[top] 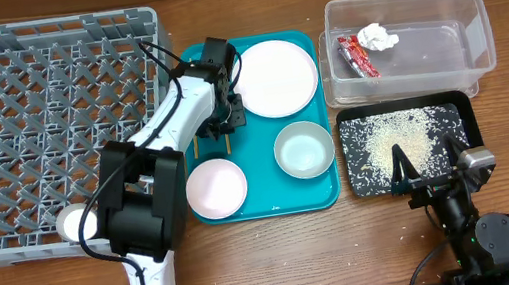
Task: Sort waste into correct bins and load items into the dishwasher
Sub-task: 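Place the chopstick into the dish rack with the left gripper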
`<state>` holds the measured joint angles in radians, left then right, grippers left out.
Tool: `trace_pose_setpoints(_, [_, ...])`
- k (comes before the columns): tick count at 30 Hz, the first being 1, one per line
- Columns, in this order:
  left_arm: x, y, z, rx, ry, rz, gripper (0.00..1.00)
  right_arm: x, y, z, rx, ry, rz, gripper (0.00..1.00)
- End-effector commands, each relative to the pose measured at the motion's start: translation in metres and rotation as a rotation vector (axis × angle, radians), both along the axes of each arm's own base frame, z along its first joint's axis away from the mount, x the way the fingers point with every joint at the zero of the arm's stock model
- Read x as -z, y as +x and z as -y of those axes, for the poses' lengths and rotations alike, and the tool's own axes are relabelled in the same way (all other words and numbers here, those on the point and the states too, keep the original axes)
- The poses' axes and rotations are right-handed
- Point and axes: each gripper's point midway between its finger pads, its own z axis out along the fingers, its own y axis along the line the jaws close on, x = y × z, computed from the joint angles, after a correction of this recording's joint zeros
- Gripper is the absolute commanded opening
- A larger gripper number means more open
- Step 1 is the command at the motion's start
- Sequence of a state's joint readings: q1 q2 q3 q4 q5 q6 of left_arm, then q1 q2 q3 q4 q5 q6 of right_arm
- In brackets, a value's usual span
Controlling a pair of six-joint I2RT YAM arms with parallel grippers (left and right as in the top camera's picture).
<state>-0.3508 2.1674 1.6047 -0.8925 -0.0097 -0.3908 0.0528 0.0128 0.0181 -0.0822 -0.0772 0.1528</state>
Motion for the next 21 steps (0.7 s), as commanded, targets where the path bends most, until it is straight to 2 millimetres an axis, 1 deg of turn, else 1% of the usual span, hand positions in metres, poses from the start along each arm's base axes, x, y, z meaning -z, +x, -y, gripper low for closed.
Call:
trace_pose_setpoints(1, [-0.049,0.016,-0.007,-0.023,-0.008,0.042,0.04,0.002,0.0,0.003,0.013,0.001,0.003,1.0])
trace_pose_setpoints(2, [-0.076,0.023,-0.014,-0.023,0.005,0.086,0.04,0.002,0.0,0.003,0.013,0.001,0.003,1.0])
trace_pose_setpoints(4, [-0.118,0.031,-0.027,-0.006,0.032,0.161,0.04,0.002,0.0,0.003,0.013,0.001,0.003,1.0])
trace_pose_setpoints(5, [-0.147,0.034,-0.041,0.002,0.067,0.213,0.04,0.002,0.0,0.003,0.013,0.001,0.003,1.0])
trace_pose_setpoints(6, [-0.165,0.034,-0.054,0.005,0.108,0.247,0.04,0.002,0.0,0.003,0.013,0.001,0.003,1.0])
trace_pose_setpoints(7, [-0.178,0.032,-0.07,0.003,0.167,0.27,0.04,0.002,0.0,0.003,0.013,0.001,0.003,1.0])
trace_pose_setpoints(8, [-0.184,0.028,-0.085,-0.002,0.218,0.269,0.04,0.002,0.0,0.003,0.013,0.001,0.003,1.0])
trace_pose_setpoints(9, [-0.185,0.018,-0.109,-0.013,0.312,0.23,0.04,0.002,0.0,0.003,0.013,0.001,0.003,1.0])
trace_pose_setpoints(10, [-0.183,0.012,-0.124,-0.026,0.365,0.197,0.04,0.002,0.0,0.003,0.013,0.001,0.003,1.0])
trace_pose_setpoints(12, [-0.174,0.004,-0.145,-0.05,0.426,0.147,0.04,0.002,0.0,0.003,0.013,0.001,0.003,1.0])
trace_pose_setpoints(13, [-0.161,0.0,-0.158,-0.066,0.441,0.108,0.04,0.002,0.0,0.003,0.013,0.001,0.003,1.0])
trace_pose_setpoints(14, [-0.152,-0.001,-0.163,-0.075,0.434,0.086,0.04,0.002,0.0,0.003,0.013,0.001,0.003,1.0])
trace_pose_setpoints(15, [-0.145,-0.002,-0.165,-0.069,0.424,0.068,0.04,0.002,0.0,0.003,0.013,0.001,0.003,1.0])
trace_pose_setpoints(16, [-0.131,-0.004,-0.165,-0.025,0.39,0.03,0.04,0.002,0.0,0.003,0.013,0.001,0.003,1.0])
trace_pose_setpoints(18, [-0.121,-0.004,-0.16,0.034,0.357,0.004,0.04,0.002,0.0,0.003,0.013,0.001,0.003,1.0])
trace_pose_setpoints(21, [-0.111,-0.001,-0.152,0.045,0.315,0.001,0.04,0.002,0.0,0.003,0.013,0.001,0.003,1.0])
